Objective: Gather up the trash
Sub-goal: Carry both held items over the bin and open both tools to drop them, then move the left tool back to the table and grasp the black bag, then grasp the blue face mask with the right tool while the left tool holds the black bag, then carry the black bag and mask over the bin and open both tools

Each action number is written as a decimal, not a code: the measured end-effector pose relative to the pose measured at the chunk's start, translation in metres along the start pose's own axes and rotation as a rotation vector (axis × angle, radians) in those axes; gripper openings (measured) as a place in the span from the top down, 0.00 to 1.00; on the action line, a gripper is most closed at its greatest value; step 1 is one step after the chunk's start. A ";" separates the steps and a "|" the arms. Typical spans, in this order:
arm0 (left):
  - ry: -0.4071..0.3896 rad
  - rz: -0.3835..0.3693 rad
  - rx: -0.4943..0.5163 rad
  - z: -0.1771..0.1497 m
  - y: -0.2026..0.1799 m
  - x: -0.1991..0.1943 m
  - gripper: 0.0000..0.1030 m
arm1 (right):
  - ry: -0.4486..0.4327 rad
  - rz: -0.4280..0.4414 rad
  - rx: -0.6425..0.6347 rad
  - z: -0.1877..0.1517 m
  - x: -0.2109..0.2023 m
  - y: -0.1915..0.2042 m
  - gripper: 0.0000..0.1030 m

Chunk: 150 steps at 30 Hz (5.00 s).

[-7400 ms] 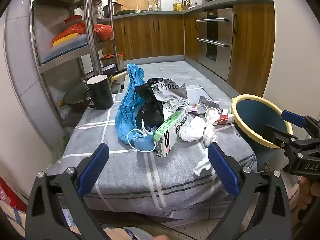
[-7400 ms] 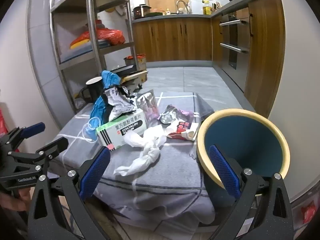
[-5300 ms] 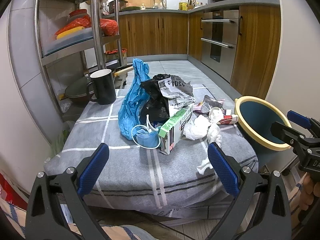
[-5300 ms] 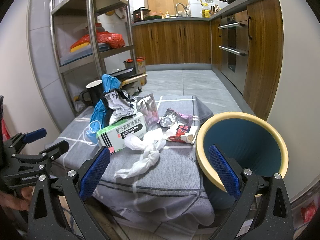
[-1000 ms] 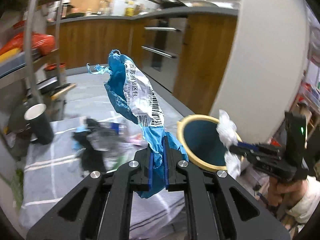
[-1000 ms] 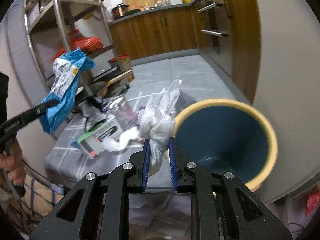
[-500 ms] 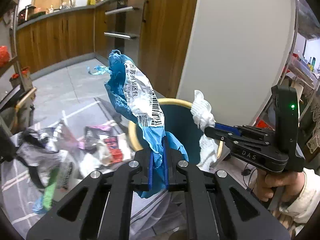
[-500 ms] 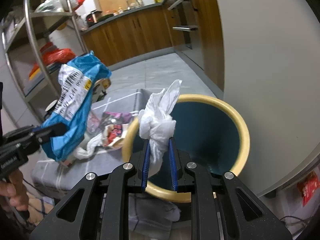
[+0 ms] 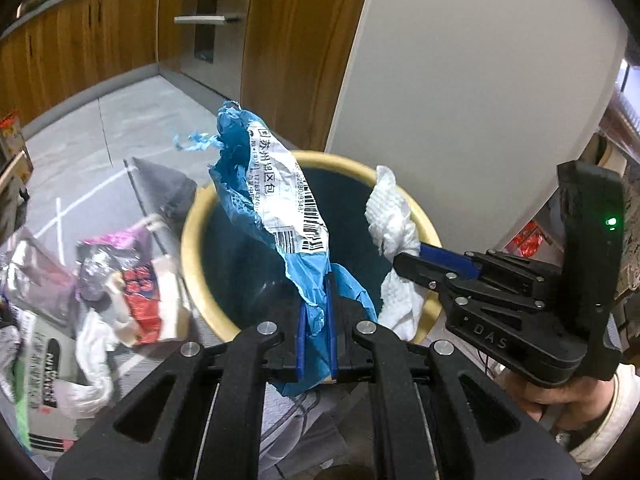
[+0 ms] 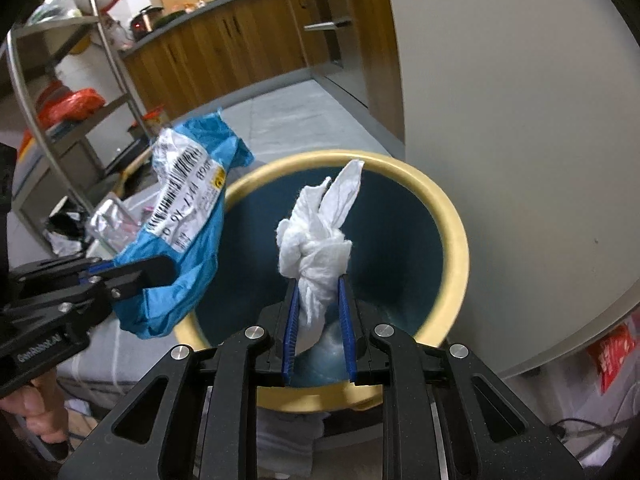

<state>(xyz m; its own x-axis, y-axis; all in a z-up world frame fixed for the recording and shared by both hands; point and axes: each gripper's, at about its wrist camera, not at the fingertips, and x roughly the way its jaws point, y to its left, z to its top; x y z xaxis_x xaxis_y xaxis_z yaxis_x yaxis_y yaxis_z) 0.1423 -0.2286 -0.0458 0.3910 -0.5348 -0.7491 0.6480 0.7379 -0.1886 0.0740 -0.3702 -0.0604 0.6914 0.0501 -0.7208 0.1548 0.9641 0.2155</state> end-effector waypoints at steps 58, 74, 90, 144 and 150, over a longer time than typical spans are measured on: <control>-0.077 0.259 -0.172 -0.039 0.224 -0.159 0.11 | -0.017 0.171 -0.236 -0.034 -0.024 0.112 0.27; 0.031 0.204 -0.056 -0.035 0.231 -0.126 0.65 | 0.029 0.165 -0.247 -0.039 -0.017 0.122 0.27; -0.126 0.249 -0.168 -0.045 0.238 -0.165 0.89 | 0.072 0.280 -0.344 -0.047 -0.006 0.191 0.27; -0.374 0.259 -0.391 -0.065 0.221 -0.259 0.89 | 0.002 0.427 -0.333 0.016 -0.040 0.226 0.94; -0.377 0.202 -0.337 -0.053 0.192 -0.245 0.89 | -0.016 0.337 -0.261 0.020 -0.042 0.163 0.94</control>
<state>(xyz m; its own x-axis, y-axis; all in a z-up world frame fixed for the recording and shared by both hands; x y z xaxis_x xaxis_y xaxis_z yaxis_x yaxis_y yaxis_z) 0.1368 0.0659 0.0679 0.7338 -0.4334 -0.5231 0.3141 0.8993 -0.3043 0.0843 -0.2209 0.0188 0.6838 0.3714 -0.6281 -0.2642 0.9284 0.2614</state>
